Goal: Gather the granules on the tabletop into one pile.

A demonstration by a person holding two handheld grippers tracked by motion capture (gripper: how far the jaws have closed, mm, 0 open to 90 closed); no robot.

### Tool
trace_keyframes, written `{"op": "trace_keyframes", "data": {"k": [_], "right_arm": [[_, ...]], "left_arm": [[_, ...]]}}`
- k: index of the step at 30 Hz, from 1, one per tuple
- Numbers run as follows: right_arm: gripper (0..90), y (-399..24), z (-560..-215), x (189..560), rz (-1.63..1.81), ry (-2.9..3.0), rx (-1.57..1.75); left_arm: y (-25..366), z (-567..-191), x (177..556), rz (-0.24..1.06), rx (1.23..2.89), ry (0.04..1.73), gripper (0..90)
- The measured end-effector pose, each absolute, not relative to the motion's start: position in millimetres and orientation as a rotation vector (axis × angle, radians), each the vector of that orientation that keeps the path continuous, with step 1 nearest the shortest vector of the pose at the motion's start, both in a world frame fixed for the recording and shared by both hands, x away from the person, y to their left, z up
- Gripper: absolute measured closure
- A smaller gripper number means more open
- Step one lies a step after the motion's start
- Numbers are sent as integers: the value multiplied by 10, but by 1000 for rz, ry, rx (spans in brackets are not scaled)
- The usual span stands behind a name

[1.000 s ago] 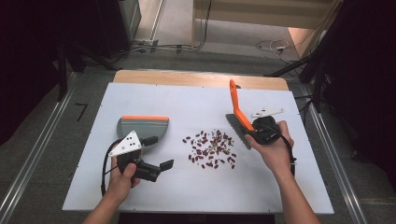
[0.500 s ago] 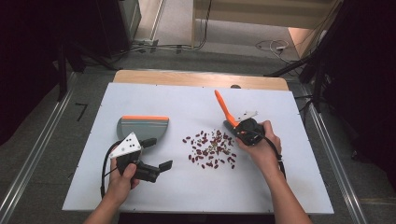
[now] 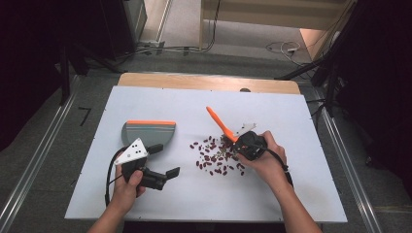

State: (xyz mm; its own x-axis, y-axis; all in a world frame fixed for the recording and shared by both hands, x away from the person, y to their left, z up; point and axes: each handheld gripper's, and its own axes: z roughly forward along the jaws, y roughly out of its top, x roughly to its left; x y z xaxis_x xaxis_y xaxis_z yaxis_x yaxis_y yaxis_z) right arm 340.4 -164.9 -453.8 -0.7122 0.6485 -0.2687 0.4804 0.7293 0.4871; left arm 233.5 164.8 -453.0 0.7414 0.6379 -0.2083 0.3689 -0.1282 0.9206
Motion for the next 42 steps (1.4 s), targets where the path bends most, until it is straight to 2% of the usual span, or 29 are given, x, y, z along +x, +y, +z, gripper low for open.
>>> {"op": "trace_keyframes", "data": {"k": [7,18,24,34,42], "right_arm": [[688,-1604,-4514,3293,548,2543,824],[688,-1761,-4319,3417,627,2447,851],[687,-1714,-4458,3510,531,2429,849],[688,-1585,-4537,3397,538,2496,850],[688,-1626,-4309,3294,671,2418,870]], "left_arm": [[1653,-4530,2335,280,1741,799,0],[1669,-4530,2344,286,1738,807,0],[1671,-4532,2344,288,1741,808,0],[1681,-4535,2341,293,1743,808,0],[1702,-4522,2342,299,1737,811,0]]}}
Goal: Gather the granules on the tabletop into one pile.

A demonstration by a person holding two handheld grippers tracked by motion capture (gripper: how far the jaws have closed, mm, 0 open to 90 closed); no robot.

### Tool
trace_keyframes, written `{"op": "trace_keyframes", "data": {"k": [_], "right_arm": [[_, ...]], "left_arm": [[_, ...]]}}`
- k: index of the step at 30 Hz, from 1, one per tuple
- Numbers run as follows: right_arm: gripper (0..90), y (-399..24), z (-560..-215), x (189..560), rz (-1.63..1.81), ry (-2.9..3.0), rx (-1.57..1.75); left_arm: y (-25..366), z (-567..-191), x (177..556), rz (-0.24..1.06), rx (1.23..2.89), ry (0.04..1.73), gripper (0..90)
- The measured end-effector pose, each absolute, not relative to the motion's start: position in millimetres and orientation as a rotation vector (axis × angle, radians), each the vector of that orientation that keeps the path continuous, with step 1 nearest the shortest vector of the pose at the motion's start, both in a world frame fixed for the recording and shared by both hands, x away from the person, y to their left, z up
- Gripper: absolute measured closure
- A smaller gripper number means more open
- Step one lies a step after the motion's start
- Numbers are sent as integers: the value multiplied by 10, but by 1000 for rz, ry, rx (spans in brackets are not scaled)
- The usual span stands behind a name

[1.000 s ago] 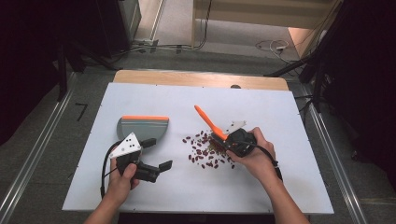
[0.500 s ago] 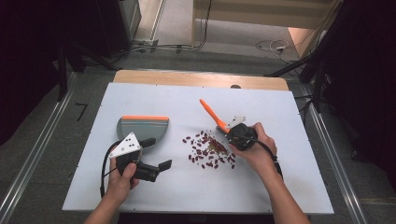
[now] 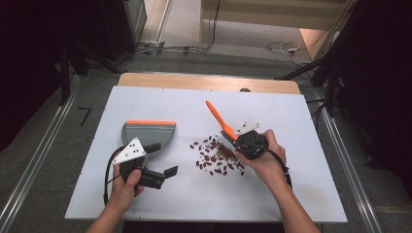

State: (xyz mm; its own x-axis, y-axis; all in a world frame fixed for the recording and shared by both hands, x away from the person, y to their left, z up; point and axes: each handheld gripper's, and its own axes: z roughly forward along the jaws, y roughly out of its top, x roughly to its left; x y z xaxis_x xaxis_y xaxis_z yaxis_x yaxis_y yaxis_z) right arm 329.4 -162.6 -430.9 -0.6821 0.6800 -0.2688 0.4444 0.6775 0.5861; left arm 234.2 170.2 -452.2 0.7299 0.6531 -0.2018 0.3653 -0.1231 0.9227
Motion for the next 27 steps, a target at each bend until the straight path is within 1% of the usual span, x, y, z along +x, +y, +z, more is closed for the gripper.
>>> {"op": "trace_keyframes", "data": {"k": [3,6,9,16,23,27], "right_arm": [[688,-1542,-4183,3194,789,2416,881],[688,-1399,-4150,3104,881,2446,892],[688,-1197,-4216,3047,983,2532,915],[687,-991,-4347,3027,1086,2604,997],[687,-895,-4528,3075,1122,2654,1095],[687,-958,-4647,3165,1092,2627,1178]], "left_arm": [[1725,-4514,2347,304,1728,819,0],[1744,-4509,2350,308,1726,823,0],[1756,-4506,2347,309,1722,827,0],[1800,-4501,2350,317,1714,835,0],[1822,-4497,2351,321,1712,837,0],[1820,-4491,2347,325,1713,836,0]]}}
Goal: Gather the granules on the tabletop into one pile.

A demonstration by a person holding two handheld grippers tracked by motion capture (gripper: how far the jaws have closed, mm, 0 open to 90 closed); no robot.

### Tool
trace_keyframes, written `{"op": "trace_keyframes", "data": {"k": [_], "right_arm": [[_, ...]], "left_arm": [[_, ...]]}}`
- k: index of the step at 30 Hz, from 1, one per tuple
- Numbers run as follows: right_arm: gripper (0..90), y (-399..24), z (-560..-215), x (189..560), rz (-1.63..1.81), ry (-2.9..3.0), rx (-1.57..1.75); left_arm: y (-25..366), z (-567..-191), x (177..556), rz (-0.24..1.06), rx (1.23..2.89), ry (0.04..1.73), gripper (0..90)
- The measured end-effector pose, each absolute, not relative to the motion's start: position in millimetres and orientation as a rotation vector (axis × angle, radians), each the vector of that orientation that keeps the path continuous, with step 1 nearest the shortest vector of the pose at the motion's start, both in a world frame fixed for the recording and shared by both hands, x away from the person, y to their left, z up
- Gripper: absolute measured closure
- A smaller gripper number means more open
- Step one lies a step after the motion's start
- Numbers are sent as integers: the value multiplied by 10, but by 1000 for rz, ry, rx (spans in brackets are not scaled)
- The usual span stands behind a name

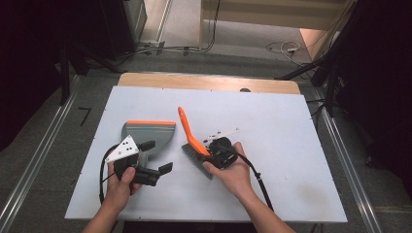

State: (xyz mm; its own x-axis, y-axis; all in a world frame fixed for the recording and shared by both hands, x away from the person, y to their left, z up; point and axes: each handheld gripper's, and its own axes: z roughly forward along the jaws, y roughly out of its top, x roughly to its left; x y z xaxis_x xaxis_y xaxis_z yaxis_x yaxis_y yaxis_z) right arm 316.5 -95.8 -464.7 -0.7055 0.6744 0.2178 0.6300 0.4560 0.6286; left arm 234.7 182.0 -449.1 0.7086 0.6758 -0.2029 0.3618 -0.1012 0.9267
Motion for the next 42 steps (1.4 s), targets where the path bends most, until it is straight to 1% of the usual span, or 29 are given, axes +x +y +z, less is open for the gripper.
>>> {"op": "trace_keyframes", "data": {"k": [9,21,24,28,32,39,42], "right_arm": [[682,-1284,-4739,3317,1118,2577,1339],[681,-1581,-4716,3324,1069,2499,1451],[686,-1616,-4678,3321,1149,2509,1459],[687,-1523,-4566,3309,1209,2503,1471],[688,-1272,-4500,3304,1218,2507,1448],[688,-880,-4664,3429,1217,2558,1564],[687,-843,-4729,3498,1156,2518,1604]], "left_arm": [[1790,-4499,2338,320,1720,831,0],[1787,-4501,2343,323,1722,835,0],[1790,-4498,2347,324,1722,837,0],[1794,-4503,2363,323,1717,844,0],[1790,-4490,2355,324,1713,844,0],[1800,-4511,2357,323,1717,850,0],[1798,-4512,2354,321,1717,848,0]]}}
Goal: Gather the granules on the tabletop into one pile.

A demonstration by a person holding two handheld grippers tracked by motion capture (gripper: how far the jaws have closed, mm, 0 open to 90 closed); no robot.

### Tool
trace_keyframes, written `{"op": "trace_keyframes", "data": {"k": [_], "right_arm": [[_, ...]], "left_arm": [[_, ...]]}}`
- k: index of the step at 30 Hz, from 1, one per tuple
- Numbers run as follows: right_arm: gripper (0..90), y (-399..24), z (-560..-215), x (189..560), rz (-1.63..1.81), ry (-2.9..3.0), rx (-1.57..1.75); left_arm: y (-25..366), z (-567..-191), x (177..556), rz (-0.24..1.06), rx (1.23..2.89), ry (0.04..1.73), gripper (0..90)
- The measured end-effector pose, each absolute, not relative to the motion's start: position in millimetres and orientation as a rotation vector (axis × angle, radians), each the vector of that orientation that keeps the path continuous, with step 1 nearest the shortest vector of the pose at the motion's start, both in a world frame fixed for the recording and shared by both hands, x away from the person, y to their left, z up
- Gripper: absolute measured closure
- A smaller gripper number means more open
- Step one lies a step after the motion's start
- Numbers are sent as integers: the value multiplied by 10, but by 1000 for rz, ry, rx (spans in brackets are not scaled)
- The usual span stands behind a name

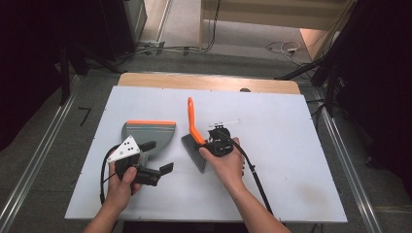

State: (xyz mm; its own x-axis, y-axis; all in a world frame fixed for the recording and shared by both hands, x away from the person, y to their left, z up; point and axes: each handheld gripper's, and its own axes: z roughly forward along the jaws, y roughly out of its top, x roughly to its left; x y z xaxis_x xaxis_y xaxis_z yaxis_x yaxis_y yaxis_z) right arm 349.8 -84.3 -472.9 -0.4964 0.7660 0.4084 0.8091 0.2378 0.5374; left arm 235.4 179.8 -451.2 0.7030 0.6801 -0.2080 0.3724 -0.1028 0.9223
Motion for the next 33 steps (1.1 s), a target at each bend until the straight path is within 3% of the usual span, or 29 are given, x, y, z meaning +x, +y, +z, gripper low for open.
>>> {"op": "trace_keyframes", "data": {"k": [23,33], "right_arm": [[680,-1647,-4786,3491,-1103,-2335,-1791],[687,-1765,-4700,3508,-1235,-2374,-1587]], "left_arm": [[1753,-4528,2354,318,1732,845,0],[1741,-4536,2360,312,1730,850,0]]}}
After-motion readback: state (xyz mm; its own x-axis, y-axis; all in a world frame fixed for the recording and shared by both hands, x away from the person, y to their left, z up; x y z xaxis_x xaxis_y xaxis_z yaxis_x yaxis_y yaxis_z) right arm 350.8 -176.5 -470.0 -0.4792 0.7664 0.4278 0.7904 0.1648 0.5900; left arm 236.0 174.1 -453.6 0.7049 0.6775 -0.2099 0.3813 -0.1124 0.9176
